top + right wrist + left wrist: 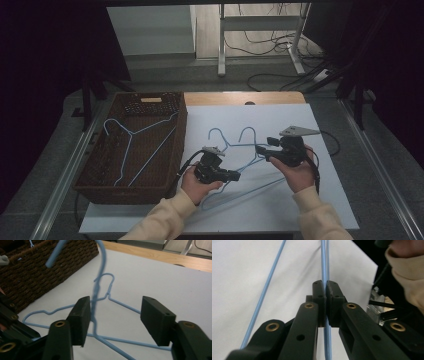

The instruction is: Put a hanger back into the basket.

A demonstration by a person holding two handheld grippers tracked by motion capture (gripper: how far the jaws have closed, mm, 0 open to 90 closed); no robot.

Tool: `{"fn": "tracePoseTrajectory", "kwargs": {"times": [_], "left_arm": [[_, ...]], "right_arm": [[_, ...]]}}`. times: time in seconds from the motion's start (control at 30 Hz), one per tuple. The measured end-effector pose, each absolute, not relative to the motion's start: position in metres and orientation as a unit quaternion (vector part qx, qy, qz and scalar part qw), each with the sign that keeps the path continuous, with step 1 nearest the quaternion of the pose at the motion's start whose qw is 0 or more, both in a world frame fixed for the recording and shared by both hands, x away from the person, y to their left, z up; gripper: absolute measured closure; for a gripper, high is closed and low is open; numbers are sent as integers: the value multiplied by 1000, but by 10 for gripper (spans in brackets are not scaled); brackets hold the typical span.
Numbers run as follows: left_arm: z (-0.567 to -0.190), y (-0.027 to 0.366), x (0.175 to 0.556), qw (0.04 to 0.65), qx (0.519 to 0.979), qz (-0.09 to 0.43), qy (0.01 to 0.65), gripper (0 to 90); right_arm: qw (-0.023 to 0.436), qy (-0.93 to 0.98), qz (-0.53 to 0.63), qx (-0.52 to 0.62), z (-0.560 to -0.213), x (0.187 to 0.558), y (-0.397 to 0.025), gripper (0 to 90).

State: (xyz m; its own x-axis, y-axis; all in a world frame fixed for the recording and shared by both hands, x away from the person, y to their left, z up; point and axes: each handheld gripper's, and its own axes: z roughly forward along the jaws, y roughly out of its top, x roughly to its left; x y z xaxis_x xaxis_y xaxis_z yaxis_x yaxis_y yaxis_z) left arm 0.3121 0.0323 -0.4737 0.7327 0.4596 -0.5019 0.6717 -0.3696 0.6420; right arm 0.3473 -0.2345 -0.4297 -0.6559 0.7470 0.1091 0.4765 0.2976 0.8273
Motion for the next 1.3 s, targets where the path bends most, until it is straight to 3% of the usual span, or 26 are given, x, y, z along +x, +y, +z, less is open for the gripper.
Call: {"fn": "tracePoseTrajectory", "kwargs": {"times": [0.63,1.3], "left_arm": [[-426,60,307,485,807,-81,327,863],[-380,123,304,543,770,-43,332,863]], "right_arm": [[165,753,491,405,-440,320,-302,362],[149,771,463,410,-456,326,-304,289]]}}
